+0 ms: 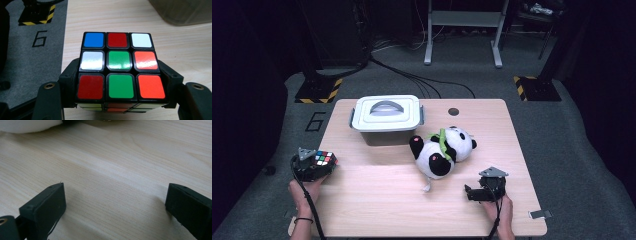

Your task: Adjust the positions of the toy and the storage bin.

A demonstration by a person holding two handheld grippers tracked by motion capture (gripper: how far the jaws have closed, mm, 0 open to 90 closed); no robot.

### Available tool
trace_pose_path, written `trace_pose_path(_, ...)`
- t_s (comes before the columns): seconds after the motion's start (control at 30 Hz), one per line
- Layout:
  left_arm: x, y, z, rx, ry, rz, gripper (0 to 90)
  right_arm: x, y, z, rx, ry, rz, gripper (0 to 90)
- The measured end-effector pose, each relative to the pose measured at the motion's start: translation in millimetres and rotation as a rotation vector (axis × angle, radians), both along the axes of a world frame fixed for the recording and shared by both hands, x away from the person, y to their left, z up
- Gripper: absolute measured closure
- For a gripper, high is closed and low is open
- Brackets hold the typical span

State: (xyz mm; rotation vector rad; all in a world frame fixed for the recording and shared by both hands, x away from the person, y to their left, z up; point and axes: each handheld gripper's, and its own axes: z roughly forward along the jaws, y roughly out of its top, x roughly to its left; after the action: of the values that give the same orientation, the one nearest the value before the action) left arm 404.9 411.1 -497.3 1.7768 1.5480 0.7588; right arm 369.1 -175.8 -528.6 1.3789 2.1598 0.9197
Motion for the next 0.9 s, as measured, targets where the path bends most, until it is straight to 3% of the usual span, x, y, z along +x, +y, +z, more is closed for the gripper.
trace_pose_path(0.3,6.6,-0.1,-11.2,0.000,0.026,0.022,34.0,0.0,0.0,0.0,0.000,0.000,0.000,2.4)
trace_pose_path(0.37,5.8,0.1,-13.3,-0.012,0.006,0.028,34.0,0.0,0.0,-0.1,-0.002,-0.002,-0.001,2.4)
trace_pose_path(0.43,4.2,-0.3,-12.4,-0.016,0.023,0.019,33.9,-0.1,-0.1,-0.1,-0.002,-0.002,-0.001,2.5)
trace_pose_path(0.5,3.2,-0.8,-12.3,-0.021,0.003,0.029,31.9,0.0,0.0,-0.1,-0.001,-0.002,-0.001,2.4)
trace_pose_path(0.63,-3.9,-3.0,-3.6,-0.032,0.016,0.048,16.3,0.0,-0.3,-0.1,-0.004,-0.002,0.002,2.5)
trace_pose_path(0.77,-12.6,-7.2,4.3,-0.019,0.001,0.047,13.2,0.0,0.0,0.0,0.000,0.000,0.001,2.5)
trace_pose_path(0.9,-25.7,-17.0,16.6,-0.004,-0.002,0.008,10.2,0.0,0.0,0.0,0.000,-0.001,0.001,2.5)
